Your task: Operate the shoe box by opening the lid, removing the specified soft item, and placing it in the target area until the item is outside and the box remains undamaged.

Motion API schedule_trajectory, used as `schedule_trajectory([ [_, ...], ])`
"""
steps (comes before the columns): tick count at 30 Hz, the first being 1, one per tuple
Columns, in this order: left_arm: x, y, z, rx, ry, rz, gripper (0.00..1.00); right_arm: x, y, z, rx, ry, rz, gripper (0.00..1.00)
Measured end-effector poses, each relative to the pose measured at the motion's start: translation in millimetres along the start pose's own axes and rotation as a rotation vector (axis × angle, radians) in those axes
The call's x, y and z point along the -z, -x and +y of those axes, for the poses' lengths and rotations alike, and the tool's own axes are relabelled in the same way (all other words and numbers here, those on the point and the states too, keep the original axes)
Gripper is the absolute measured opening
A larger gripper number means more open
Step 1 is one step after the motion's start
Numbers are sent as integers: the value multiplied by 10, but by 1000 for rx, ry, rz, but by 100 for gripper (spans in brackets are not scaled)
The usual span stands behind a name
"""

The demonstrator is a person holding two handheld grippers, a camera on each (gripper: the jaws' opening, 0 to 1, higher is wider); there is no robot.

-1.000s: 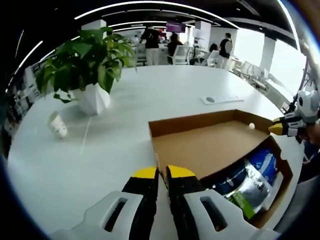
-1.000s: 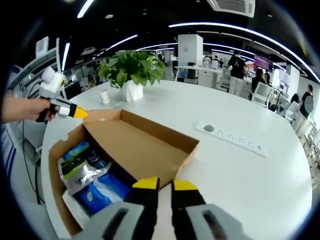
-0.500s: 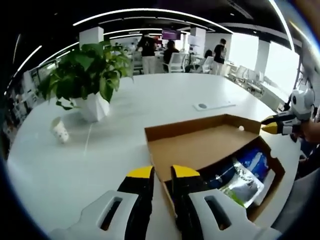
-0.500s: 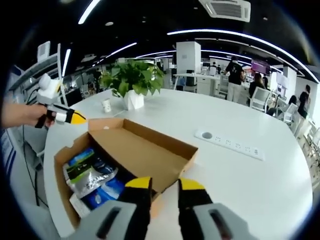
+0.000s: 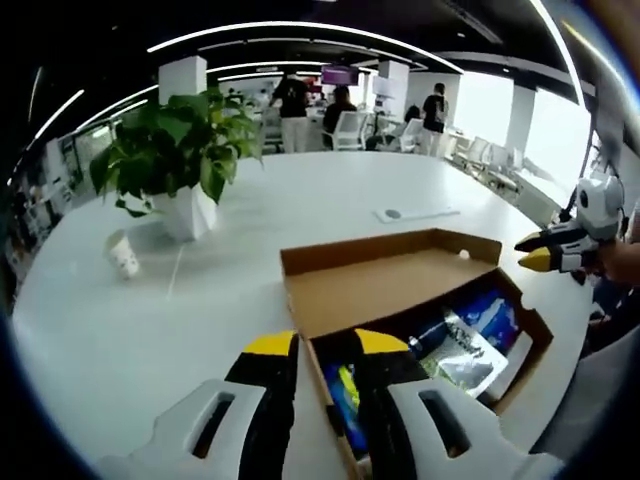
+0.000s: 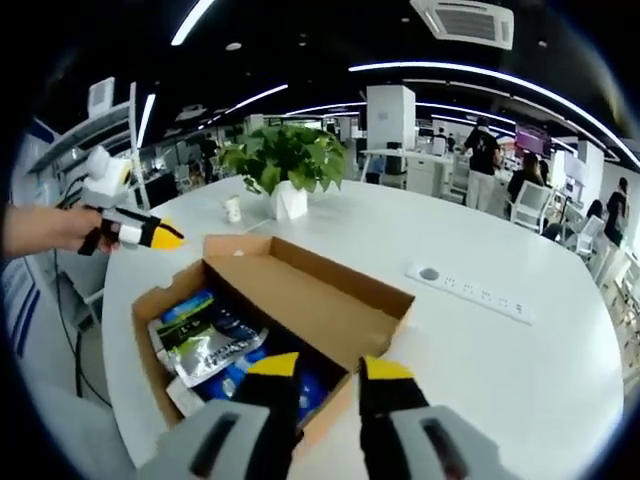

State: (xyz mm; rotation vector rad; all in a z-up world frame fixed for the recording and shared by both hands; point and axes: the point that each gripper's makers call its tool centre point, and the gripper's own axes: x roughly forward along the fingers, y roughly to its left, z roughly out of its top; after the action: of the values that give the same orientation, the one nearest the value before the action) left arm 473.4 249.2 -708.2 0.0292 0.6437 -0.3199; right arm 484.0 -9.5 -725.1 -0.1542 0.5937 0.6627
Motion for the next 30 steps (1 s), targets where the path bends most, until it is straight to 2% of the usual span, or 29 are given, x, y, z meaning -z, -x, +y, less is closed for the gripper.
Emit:
schedule_trajectory([
  [4,44,84,-39,8,-9,-3,28,21,-5,128,-24,6,6,21],
  [8,98,164,-62,9,-14,-11,37,51,-33,253,-48,3,12,23],
  [15,200,284,-86,16,-22,-17,43,94,-90,425,-84,5,29,25],
  [24,335,391,-95,31,-34,-21,49,199,-207,702,-161,-36,62,25],
  [30,350,471,-134,44,-28,-40,54,248,-284,881,-214,-89,85,26],
])
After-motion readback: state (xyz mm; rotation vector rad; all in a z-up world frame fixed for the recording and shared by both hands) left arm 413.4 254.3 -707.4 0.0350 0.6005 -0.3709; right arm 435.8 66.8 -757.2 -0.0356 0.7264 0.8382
